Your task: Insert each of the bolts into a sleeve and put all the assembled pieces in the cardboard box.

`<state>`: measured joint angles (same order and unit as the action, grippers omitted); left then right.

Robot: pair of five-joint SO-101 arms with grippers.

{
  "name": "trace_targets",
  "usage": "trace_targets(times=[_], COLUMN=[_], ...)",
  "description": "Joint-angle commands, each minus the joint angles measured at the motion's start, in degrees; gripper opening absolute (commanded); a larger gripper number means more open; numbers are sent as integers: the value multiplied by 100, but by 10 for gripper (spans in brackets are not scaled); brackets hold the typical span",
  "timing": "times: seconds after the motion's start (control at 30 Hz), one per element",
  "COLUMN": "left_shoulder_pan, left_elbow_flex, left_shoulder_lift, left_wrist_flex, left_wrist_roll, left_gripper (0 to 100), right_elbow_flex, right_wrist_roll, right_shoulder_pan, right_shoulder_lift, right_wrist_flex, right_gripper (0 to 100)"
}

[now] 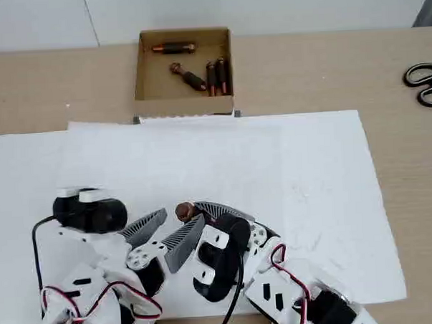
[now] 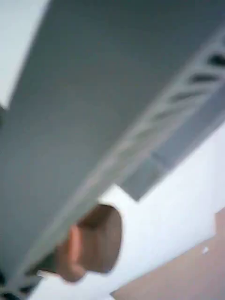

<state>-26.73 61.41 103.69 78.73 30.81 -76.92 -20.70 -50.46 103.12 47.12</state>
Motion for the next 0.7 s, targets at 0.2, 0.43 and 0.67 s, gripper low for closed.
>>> trace_targets(times=[0.2,0.43,0.67], left_shoulder_pan=[369,1081,2092], left_elbow_flex=[-813,-576,1068], left_shoulder_lift=[26,26,35], left_wrist_flex=[-35,0,-220], left_wrist_roll=[-44,-352,-1793], left_gripper=[67,6,6], right_elbow_flex=[-141,-141,220], right_wrist_roll=[-18,-9,519], right_shoulder_pan=[-13,277,1631], right_shoulder_lift=[48,48,-13], right_wrist_flex=[-207,-224,-233], right_gripper=[4,4,4])
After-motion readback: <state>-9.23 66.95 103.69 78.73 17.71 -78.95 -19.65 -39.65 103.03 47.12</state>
